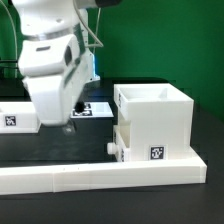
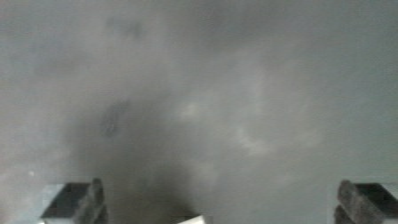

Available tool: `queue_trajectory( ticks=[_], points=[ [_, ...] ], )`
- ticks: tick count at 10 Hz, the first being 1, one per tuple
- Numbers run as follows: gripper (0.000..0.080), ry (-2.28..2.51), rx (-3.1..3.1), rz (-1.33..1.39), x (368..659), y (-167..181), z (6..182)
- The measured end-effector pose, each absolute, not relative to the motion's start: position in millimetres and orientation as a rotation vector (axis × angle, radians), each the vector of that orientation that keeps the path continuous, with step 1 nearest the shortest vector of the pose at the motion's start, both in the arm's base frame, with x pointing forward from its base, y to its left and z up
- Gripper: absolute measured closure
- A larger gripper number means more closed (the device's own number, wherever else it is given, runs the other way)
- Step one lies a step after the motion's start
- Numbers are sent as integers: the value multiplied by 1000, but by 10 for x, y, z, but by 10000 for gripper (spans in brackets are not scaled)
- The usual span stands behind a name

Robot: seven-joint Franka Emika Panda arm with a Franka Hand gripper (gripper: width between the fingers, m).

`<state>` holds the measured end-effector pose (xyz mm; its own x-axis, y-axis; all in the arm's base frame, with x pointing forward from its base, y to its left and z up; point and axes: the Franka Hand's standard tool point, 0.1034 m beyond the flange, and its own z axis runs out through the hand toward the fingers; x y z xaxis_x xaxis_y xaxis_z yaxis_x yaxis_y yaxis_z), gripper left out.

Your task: Assemble drawer

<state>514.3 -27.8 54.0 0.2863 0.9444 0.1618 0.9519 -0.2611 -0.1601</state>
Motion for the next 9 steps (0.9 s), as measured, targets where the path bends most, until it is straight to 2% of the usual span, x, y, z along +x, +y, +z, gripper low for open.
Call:
queue_trajectory(
  ticks=[2, 7, 9],
  points=[
    [151, -1749, -2330, -40, 5032, -401, 598],
    [151, -1706, -2355, -32, 5025, -387, 569],
    [151, -1447, -2551, -84, 4913, -576, 629]
  ],
)
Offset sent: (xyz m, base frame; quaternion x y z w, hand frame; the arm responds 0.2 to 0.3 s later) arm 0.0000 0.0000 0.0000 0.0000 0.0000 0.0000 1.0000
